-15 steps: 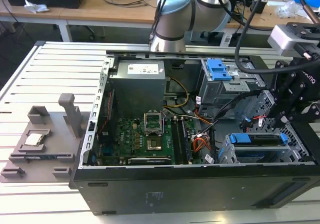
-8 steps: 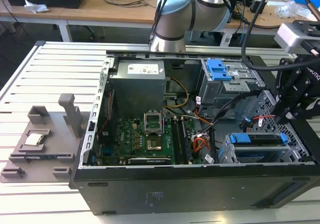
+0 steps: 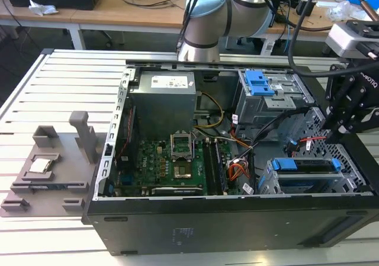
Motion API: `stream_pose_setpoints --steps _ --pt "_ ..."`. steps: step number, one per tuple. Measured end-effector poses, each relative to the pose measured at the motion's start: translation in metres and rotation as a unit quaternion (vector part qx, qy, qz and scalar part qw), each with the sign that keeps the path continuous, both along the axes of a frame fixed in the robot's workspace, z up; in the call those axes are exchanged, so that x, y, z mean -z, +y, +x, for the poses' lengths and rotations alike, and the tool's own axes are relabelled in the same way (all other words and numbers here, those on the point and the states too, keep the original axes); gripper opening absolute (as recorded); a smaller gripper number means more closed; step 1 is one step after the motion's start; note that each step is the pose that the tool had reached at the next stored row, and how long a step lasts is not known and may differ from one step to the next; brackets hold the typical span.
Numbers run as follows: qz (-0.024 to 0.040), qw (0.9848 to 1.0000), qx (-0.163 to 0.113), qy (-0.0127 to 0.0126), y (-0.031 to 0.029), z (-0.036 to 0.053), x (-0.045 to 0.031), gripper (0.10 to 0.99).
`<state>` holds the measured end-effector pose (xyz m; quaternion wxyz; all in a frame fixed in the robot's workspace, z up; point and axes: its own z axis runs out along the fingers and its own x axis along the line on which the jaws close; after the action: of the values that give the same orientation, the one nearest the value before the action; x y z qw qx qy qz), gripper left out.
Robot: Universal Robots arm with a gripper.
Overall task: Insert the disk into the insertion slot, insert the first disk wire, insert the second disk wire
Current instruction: 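Insert the first disk wire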
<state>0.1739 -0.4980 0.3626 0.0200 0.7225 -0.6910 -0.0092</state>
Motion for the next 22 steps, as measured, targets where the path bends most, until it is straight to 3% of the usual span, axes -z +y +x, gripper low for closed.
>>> stream_pose_setpoints --steps 7,10,14,15,17,22 --pt "-0.0137 0.9995 -0.028 -0.0001 0.0030 0.0026 0.0052 0.302" --pt "-0.0283 0.9989 -0.038 0.0003 0.0032 0.0028 0.0071 0.302" --pt "-0.0293 0.9988 -0.038 0.0003 0.0032 0.0028 0.0070 0.286" --pt "-0.0294 0.9988 -0.038 0.0003 0.0032 0.0028 0.0070 0.220" --pt "-0.0295 0.9988 -0.038 0.0003 0.0032 0.0028 0.0069 0.169" --pt "-0.0298 0.9988 -0.038 0.0003 0.0032 0.0028 0.0070 0.169"
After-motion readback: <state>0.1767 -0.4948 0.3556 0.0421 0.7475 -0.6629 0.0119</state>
